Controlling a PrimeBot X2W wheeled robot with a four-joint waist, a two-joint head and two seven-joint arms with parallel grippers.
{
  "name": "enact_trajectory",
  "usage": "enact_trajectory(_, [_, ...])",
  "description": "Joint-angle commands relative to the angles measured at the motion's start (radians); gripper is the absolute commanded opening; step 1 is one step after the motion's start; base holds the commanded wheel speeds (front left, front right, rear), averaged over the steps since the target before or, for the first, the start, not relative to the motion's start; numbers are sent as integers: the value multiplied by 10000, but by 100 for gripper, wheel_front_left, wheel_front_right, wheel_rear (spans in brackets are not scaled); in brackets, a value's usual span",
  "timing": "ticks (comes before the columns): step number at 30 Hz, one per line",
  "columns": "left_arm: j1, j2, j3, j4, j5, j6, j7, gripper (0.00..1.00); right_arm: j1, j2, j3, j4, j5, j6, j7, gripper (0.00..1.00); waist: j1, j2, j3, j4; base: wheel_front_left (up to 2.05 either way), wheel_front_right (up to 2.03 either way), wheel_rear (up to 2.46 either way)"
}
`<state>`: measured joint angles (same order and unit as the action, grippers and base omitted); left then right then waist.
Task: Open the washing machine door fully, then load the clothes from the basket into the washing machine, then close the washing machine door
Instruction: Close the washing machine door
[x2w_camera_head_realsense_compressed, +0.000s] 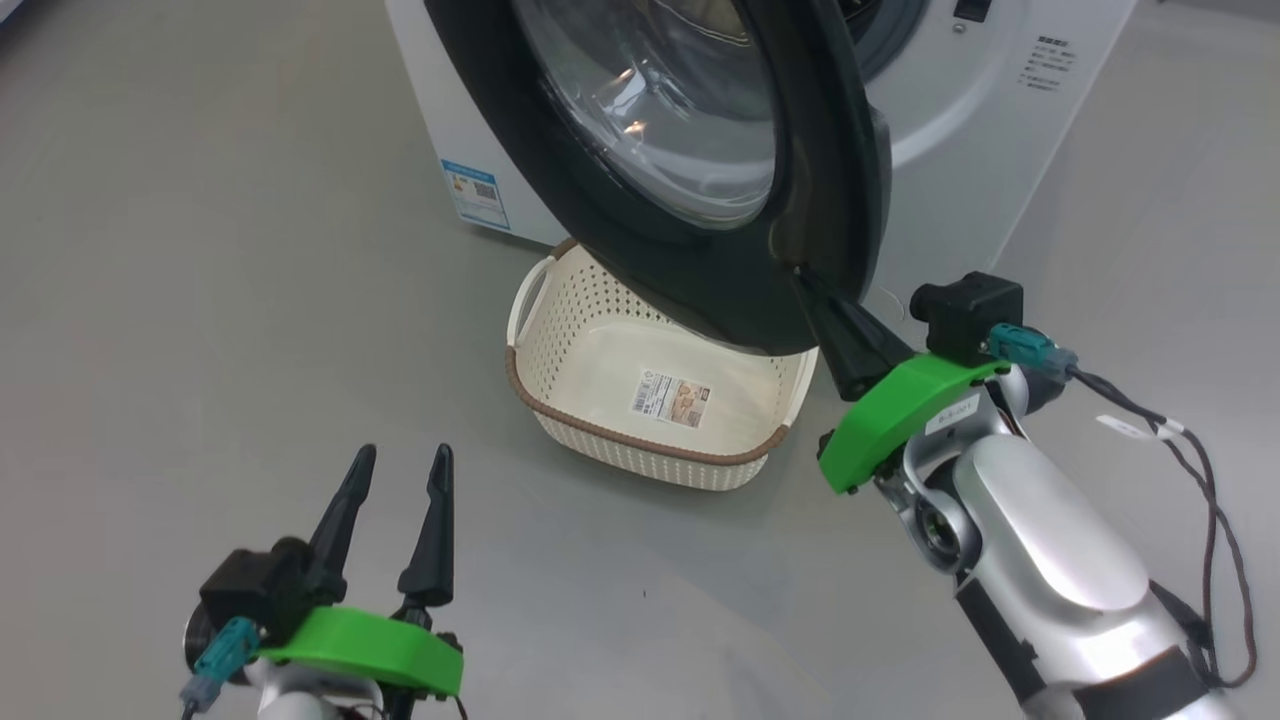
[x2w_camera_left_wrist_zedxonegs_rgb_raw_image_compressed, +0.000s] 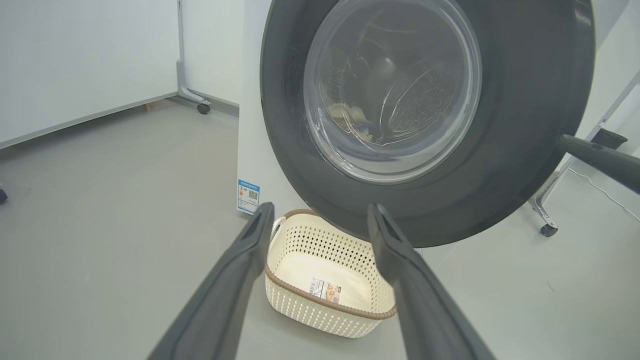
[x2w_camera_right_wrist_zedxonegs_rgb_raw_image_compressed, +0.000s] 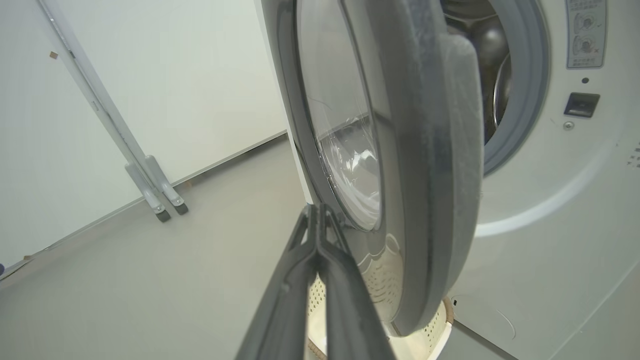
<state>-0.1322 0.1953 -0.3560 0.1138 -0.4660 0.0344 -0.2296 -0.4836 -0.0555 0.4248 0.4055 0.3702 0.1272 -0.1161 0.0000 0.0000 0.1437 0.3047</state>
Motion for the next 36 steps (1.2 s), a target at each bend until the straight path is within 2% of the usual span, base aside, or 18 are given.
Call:
enact_trajectory(1, [-512,73,335,-240,120,-46,-110,100,-536,53,134,-176,99,35,-132,0,0,0,108,134,0,0,0])
enact_trajectory(16, [-1058,-322,215,144,255,-452,-292,100,-2031,53,-211,1755,-108,35,-471,0,0,0,750,708,0,0,0])
enact_trajectory(27, [-1325,-586,361,224,466,-753,-318,100,-2591,-51,-745,2295,-466,35,-554,0,0,0,1141,935,0,0,0])
enact_trajectory(36, [-1556,-924,503,145,755,-1102,-320,100,-3099,-402,-1619,2452,-890,35,-506,0,0,0,1723,1117,0,0,0])
